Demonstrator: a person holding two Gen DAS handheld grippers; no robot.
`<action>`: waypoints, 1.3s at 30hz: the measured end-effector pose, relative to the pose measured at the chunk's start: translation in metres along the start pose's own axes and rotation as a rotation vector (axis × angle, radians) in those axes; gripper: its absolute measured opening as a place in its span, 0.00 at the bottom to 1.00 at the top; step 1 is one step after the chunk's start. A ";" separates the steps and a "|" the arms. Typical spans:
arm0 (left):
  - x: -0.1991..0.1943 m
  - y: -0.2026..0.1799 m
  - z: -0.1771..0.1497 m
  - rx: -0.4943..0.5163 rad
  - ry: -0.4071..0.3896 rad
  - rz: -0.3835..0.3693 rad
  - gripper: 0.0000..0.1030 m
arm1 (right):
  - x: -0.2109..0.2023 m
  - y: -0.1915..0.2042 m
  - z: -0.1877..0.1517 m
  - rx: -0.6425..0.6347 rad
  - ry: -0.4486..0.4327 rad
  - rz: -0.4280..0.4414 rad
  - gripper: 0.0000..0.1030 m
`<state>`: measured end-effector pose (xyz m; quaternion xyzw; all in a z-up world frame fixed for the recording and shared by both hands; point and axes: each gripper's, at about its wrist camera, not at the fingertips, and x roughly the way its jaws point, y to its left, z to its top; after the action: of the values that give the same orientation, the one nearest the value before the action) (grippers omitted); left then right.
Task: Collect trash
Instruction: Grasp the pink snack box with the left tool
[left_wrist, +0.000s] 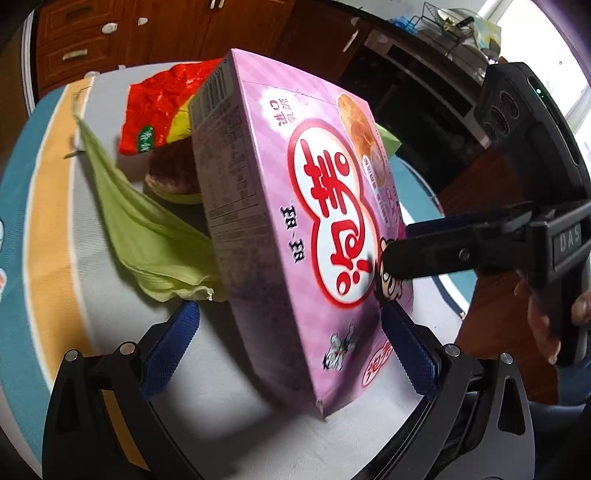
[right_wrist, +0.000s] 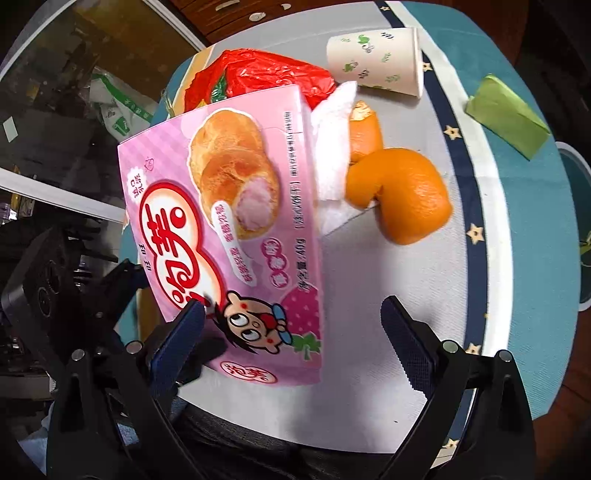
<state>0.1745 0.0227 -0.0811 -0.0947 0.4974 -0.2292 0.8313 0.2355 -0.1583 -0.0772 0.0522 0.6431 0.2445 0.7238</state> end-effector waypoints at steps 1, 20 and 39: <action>0.003 -0.002 0.001 -0.006 0.001 -0.011 0.96 | 0.003 0.003 0.002 0.000 0.001 0.008 0.90; -0.020 -0.055 -0.002 0.083 -0.077 -0.050 0.61 | -0.017 -0.015 -0.026 0.058 -0.048 0.233 0.90; -0.035 -0.093 -0.002 0.209 -0.044 0.140 0.43 | -0.065 -0.059 -0.041 0.064 -0.178 0.315 0.90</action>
<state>0.1320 -0.0423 -0.0183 0.0224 0.4580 -0.2190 0.8613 0.2099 -0.2472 -0.0485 0.1968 0.5678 0.3287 0.7285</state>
